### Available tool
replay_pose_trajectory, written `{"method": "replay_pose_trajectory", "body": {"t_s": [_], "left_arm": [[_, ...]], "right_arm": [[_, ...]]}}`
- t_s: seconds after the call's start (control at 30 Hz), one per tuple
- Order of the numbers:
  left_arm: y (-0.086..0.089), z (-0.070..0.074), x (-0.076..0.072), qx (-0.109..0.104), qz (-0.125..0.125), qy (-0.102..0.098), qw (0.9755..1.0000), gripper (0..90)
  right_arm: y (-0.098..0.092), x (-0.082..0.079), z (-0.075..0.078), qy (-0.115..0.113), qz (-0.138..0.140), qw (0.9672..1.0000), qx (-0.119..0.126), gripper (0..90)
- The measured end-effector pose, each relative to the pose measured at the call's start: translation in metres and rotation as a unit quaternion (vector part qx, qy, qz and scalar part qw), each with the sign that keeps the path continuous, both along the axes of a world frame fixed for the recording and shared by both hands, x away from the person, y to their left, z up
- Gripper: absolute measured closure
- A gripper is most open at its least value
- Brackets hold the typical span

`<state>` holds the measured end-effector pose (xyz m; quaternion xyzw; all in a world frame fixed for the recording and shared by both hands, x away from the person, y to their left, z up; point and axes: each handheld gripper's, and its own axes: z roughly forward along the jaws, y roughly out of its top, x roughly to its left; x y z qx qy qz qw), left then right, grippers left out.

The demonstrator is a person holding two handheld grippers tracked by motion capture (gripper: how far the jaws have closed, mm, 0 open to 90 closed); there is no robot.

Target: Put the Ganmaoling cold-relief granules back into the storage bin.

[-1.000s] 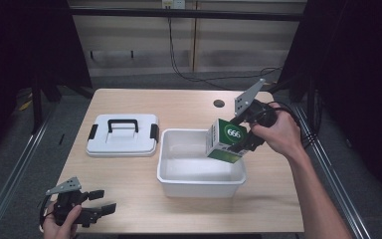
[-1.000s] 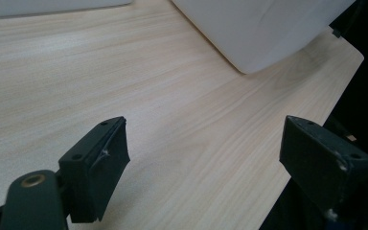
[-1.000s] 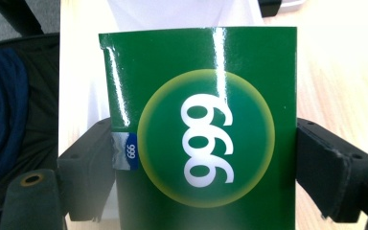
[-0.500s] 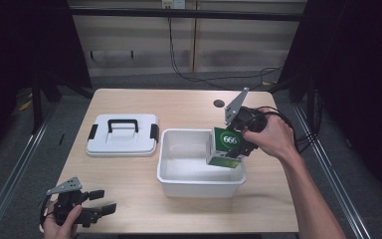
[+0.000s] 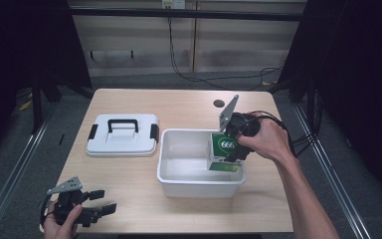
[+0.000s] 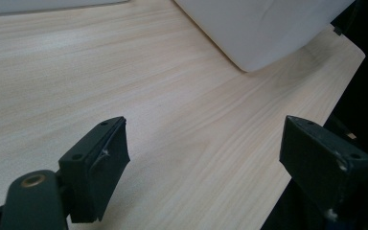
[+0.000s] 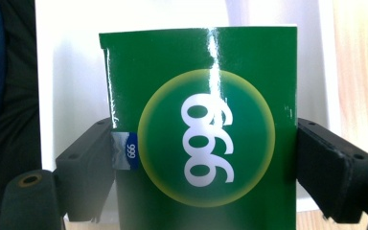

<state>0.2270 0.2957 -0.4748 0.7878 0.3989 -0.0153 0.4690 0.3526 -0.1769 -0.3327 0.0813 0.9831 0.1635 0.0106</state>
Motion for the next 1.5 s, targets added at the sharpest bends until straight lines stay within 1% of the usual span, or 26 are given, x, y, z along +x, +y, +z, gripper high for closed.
{"method": "replay_pose_trajectory", "body": {"t_s": [0.03, 0.07, 0.2, 0.23, 0.27, 0.33, 0.37, 0.4, 0.47, 0.5, 0.53, 0.57, 0.63, 0.67, 0.73, 0.8, 0.83, 0.87, 1.0, 1.1, 1.2, 1.23, 1.27, 1.4, 1.47, 1.5], "left_arm": [[0.000, 0.000, 0.000, 0.000, 0.000, 0.000, 1.0000, 17.1], [0.000, 0.000, 0.000, 0.000, 0.000, 0.000, 1.0000, 17.0], [0.000, 0.000, 0.000, 0.000, 0.000, 0.000, 1.0000, 17.1], [0.000, 0.000, 0.000, 0.000, 0.000, 0.000, 1.0000, 17.1], [0.000, 0.000, 0.000, 0.000, 0.000, 0.000, 1.0000, 17.0], [0.000, 0.000, 0.000, 0.000, 0.000, 0.000, 1.0000, 17.1], [0.000, 0.000, 0.000, 0.000, 0.000, 0.000, 1.0000, 17.1], [0.000, 0.000, 0.000, 0.000, 0.000, 0.000, 1.0000, 17.1], [0.000, 0.000, 0.000, 0.000, 0.000, -0.001, 1.0000, 17.1], [0.000, 0.000, 0.000, 0.000, 0.000, -0.001, 1.0000, 17.1], [0.000, 0.000, 0.000, 0.000, 0.000, 0.000, 1.0000, 17.0], [0.000, 0.000, 0.000, 0.001, 0.000, -0.002, 1.0000, 17.1], [0.000, 0.000, 0.000, -0.001, 0.001, 0.001, 1.0000, 17.0], [0.000, 0.000, 0.000, -0.001, 0.000, 0.001, 1.0000, 17.0], [0.000, 0.000, 0.000, -0.001, 0.000, 0.000, 1.0000, 17.0], [0.000, 0.000, 0.000, -0.001, 0.000, 0.000, 1.0000, 17.0], [0.000, 0.000, 0.000, -0.001, 0.000, 0.000, 1.0000, 17.1], [0.000, 0.000, 0.000, -0.001, 0.000, 0.001, 1.0000, 17.0], [0.000, 0.000, 0.000, 0.001, -0.001, 0.000, 1.0000, 17.0], [0.000, 0.000, 0.000, -0.001, -0.001, 0.000, 1.0000, 17.0], [0.000, 0.000, 0.000, 0.000, -0.001, 0.001, 1.0000, 17.0], [0.000, 0.000, 0.000, 0.001, -0.002, 0.001, 1.0000, 17.1], [0.000, 0.000, 0.000, 0.001, -0.002, 0.001, 1.0000, 17.1], [0.000, 0.000, 0.000, 0.001, -0.001, 0.001, 1.0000, 17.0], [0.000, 0.000, 0.000, 0.001, -0.001, 0.000, 1.0000, 17.1], [0.000, 0.000, 0.000, 0.001, -0.001, 0.000, 1.0000, 17.0]], "right_arm": [[0.001, 0.000, -0.001, 0.000, 0.001, 1.0000, -0.005, 14.8], [0.003, 0.000, -0.003, 0.003, 0.003, 0.9999, -0.015, 14.9], [0.004, 0.000, -0.006, 0.007, 0.003, 0.9997, -0.022, 14.8], [0.005, 0.001, -0.007, 0.005, 0.010, 0.9997, -0.020, 14.8], [0.006, 0.001, -0.008, 0.007, 0.005, 0.9996, -0.028, 14.8], [0.006, 0.001, -0.009, 0.006, 0.008, 0.9995, -0.028, 14.8], [0.007, 0.001, -0.010, 0.008, 0.008, 0.9994, -0.033, 14.8], [0.009, 0.001, -0.011, 0.011, 0.004, 0.9992, -0.039, 14.8], [0.009, 0.000, -0.011, 0.012, 0.001, 0.9991, -0.042, 14.8], [0.010, 0.002, -0.013, 0.008, 0.013, 0.9991, -0.041, 14.8], [0.011, 0.001, -0.014, 0.010, 0.005, 0.9987, -0.049, 14.8], [0.013, 0.001, -0.015, 0.011, 0.004, 0.9985, -0.054, 14.8], [0.014, 0.002, -0.017, 0.009, 0.010, 0.9984, -0.055, 14.7], [0.016, 0.002, -0.019, 0.012, 0.011, 0.9977, -0.065, 14.7], [0.017, 0.003, -0.020, 0.011, 0.012, 0.9978, -0.065, 14.7], [0.019, 0.002, -0.022, 0.014, 0.009, 0.9972, -0.073, 14.7], [0.020, 0.003, -0.024, 0.012, 0.012, 0.9972, -0.073, 14.6], [0.020, 0.003, -0.025, 0.015, 0.012, 0.9967, -0.079, 14.6], [0.021, 0.004, -0.029, 0.018, 0.008, 0.9966, -0.080, 14.5], [0.020, 0.004, -0.031, 0.019, 0.011, 0.9967, -0.078, 14.4], [0.021, 0.003, -0.035, 0.018, 0.007, 0.9965, -0.082, 14.3], [0.021, 0.004, -0.036, 0.020, 0.013, 0.9964, -0.082, 14.3], [0.021, 0.003, -0.037, 0.022, 0.008, 0.9962, -0.084, 14.3], [0.022, 0.005, -0.040, 0.022, 0.012, 0.9960, -0.086, 14.2], [0.025, 0.006, -0.044, 0.029, 0.009, 0.9950, -0.096, 14.2], [0.025, 0.006, -0.044, 0.029, 0.009, 0.9950, -0.096, 14.2]]}}
